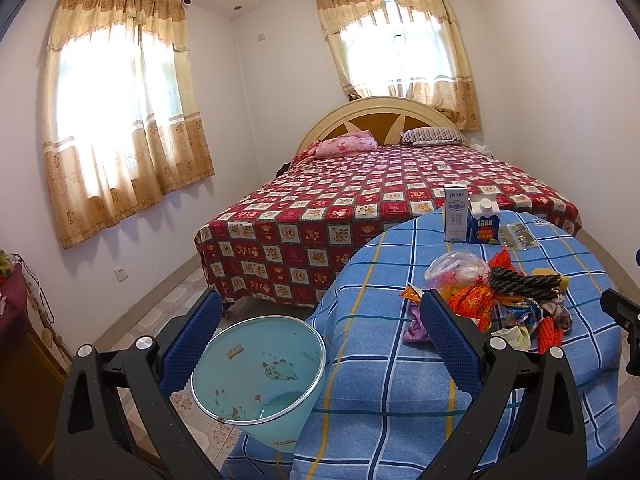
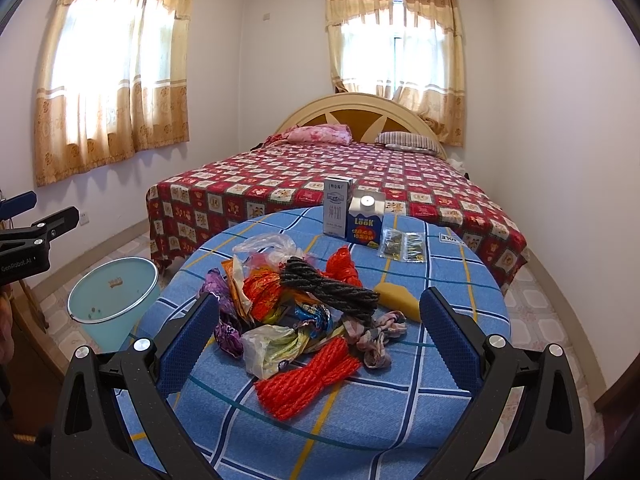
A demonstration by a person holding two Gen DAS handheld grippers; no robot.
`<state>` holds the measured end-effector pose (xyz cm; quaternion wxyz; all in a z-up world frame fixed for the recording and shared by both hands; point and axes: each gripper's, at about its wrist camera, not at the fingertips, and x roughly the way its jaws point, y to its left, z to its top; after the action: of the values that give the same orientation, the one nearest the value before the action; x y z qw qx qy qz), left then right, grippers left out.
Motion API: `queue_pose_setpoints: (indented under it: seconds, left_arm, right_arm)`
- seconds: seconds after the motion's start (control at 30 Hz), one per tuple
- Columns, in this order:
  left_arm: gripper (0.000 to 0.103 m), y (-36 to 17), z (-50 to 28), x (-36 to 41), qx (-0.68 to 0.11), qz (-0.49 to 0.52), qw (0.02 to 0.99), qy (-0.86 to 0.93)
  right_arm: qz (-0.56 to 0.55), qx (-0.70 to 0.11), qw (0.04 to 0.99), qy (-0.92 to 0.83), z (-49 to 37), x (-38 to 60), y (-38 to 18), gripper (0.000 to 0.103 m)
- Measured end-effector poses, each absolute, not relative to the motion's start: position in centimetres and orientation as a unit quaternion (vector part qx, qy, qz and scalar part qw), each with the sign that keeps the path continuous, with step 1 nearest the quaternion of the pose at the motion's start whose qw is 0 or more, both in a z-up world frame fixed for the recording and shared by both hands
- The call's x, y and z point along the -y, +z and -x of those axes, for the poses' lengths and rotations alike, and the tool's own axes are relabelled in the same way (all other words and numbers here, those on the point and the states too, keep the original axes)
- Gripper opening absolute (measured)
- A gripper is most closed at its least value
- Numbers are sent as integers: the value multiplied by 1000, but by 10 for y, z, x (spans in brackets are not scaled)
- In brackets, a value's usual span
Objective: Collect trash
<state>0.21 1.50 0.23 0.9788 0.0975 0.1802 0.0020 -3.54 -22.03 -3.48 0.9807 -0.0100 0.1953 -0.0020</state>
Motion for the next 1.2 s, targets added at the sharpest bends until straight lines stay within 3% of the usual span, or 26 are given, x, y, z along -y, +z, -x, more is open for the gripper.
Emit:
queue_pose_setpoints:
  seconds: [0.53, 0.73, 0.97, 1.2]
  left_arm:
    - [97, -4, -5, -16, -183, -98, 978, 4]
    - [97, -37, -25, -10, -214, -105, 971, 8]
    - [97, -97, -61, 1, -302, -100, 948, 2]
    - [97, -103, -63, 37, -303, -98, 948, -23]
  right_arm:
    - [7, -199, 980, -8, 32, 225, -42, 98]
    - [-4, -219, 975, -29, 19, 245, -61, 98]
    - [7, -241, 968, -75, -1, 275, -95, 98]
    - [-11, -261, 960, -102, -13, 300, -125, 98]
